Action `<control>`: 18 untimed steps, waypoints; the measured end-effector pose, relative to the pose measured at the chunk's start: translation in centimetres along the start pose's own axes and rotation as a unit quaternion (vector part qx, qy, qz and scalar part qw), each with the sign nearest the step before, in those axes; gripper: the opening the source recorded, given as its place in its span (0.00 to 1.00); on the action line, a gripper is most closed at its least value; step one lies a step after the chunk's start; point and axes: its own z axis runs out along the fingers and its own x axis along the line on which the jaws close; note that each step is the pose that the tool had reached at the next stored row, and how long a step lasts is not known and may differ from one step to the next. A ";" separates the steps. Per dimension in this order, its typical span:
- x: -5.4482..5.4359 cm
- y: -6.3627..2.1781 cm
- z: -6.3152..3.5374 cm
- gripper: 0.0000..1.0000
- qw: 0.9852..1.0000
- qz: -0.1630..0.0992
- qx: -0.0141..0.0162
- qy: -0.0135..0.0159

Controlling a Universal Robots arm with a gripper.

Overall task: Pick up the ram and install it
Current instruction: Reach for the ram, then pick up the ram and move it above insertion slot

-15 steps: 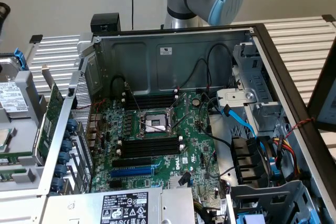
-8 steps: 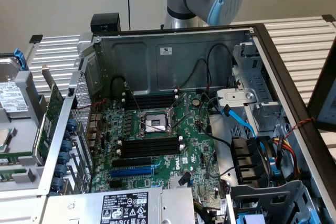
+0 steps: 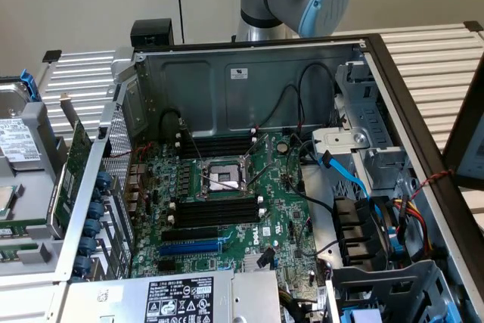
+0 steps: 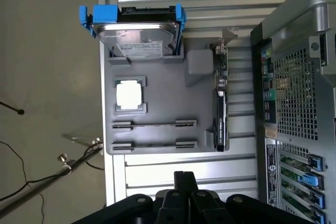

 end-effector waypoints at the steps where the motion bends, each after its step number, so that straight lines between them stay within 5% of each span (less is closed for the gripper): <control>1: 0.2 -0.08 0.00 0.10 1.000 0.000 0.000 0.000; 18: 2.0 -0.23 0.07 0.10 1.000 0.000 0.000 0.000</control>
